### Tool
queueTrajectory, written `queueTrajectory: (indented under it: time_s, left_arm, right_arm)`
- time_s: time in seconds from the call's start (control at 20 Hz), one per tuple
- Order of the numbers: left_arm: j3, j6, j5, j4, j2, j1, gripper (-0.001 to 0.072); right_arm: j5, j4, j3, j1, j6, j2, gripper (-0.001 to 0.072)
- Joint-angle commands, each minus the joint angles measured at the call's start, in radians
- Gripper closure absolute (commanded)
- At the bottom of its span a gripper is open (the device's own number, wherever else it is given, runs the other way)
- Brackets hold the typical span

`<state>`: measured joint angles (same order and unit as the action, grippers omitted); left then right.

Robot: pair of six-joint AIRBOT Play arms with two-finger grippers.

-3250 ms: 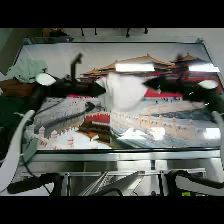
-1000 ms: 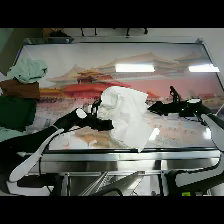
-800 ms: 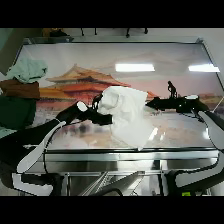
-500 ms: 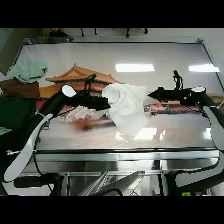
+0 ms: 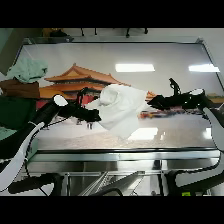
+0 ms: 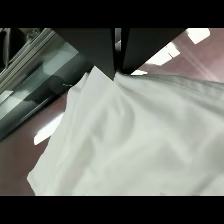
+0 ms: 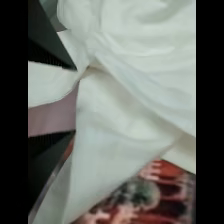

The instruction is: Fold the shirts.

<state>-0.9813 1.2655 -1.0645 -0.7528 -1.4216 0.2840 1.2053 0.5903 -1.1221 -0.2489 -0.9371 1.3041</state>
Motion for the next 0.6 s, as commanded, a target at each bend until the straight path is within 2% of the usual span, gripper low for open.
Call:
queueTrajectory:
  time_s: [0.0, 0.15, 0.25, 0.55]
  left_arm:
    - [0.041, -0.027, -0.084, -0.042, 0.013, -0.074, 0.0697]
    - [0.041, -0.042, -0.113, -0.049, 0.016, -0.158, 0.0697]
    - [0.041, -0.054, -0.087, -0.049, 0.016, -0.182, 0.0697]
    - [0.041, -0.073, -0.055, -0.049, 0.016, -0.189, 0.0697]
  right_arm:
    - [0.075, 0.065, -0.004, -0.109, -0.041, -0.029, 0.0167]
    - [0.077, 0.069, 0.013, -0.235, -0.044, -0.018, 0.0166]
    - [0.079, 0.068, 0.031, -0.234, -0.043, 0.015, 0.0165]
    - [0.064, 0.069, 0.071, 0.001, -0.043, 0.094, 0.0167]
